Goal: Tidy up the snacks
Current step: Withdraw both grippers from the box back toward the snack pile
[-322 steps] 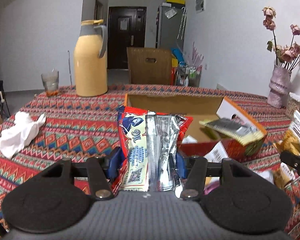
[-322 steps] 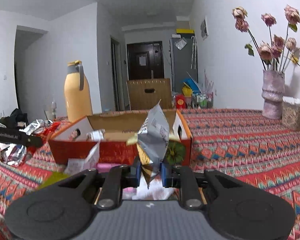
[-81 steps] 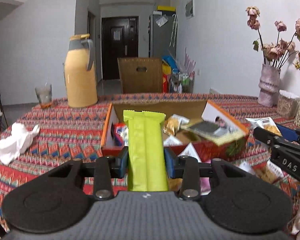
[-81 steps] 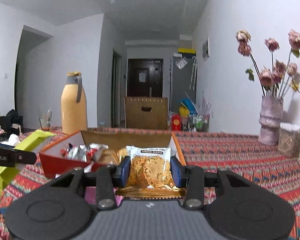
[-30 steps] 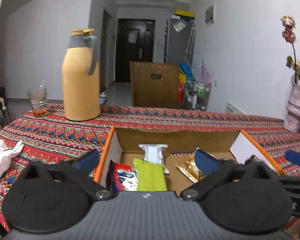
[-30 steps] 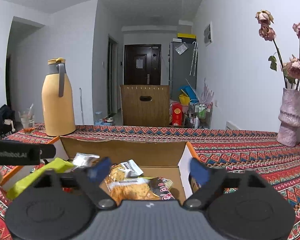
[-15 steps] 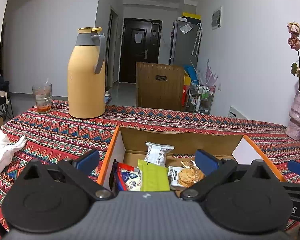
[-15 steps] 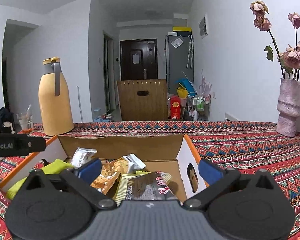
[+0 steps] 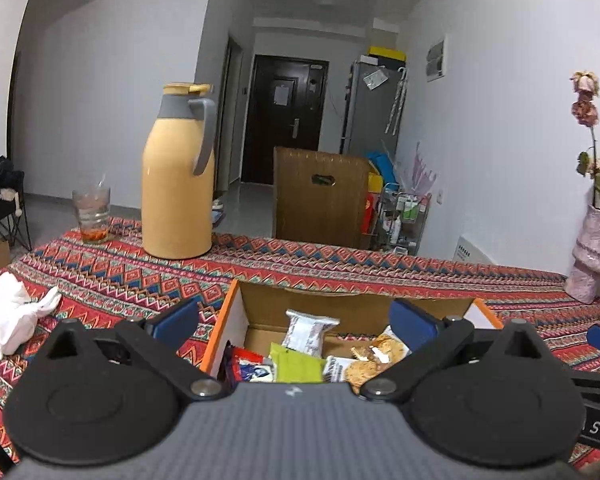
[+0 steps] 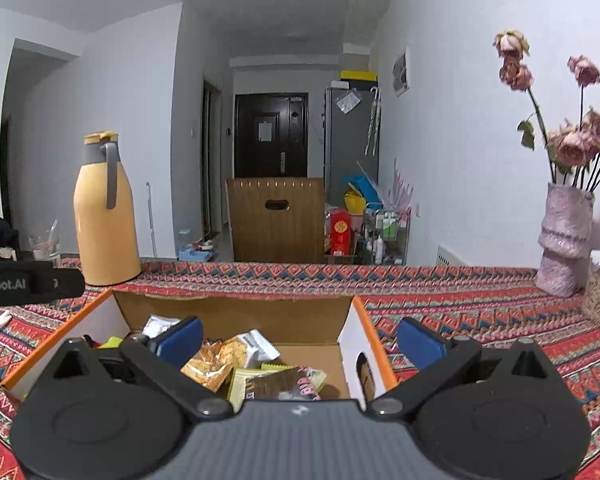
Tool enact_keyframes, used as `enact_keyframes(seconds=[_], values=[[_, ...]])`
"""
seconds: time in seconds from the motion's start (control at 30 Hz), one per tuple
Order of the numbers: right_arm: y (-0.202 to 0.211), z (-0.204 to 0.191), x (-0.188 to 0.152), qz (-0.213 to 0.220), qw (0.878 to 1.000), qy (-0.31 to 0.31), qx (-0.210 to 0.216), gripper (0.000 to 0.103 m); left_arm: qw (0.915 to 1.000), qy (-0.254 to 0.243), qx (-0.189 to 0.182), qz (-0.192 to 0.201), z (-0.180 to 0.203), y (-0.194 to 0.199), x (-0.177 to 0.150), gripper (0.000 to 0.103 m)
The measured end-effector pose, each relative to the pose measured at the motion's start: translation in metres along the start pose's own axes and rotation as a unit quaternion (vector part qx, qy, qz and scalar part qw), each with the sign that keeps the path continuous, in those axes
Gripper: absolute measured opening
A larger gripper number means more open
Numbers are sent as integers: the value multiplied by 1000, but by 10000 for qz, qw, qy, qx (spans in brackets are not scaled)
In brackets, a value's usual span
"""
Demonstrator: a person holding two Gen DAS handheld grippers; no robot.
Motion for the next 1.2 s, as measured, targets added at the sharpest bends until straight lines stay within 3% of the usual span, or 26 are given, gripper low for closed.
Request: enact_keyframes(seconds=[0.23,0.57,0.83,1.2], values=[[28,7,3,80,9999,118,-41,103,9998,-112,-140,67,7,27,1,103],[75,15,-13,33,9999,113,60,103,9992,-247,-298,-129,11,69,-20,103],[111,25,-50,-226,9996,95,131,103,9969,-301,-318,-650,14,95,-62,103],[145,48,-108,-621,9980,-85,37,103,9858,-330,-370,-1606,27,127,-139,103]])
Point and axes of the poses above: each gripper's, at about its wrist camera, not at the fingertips, and y roughly against the way its jaws point, z to its right, x to its top, the point moved 8 cm from there along -y, roughly the way its jaws point, and after that the axes turned 1 degree about -y, right-handed, at the moved point
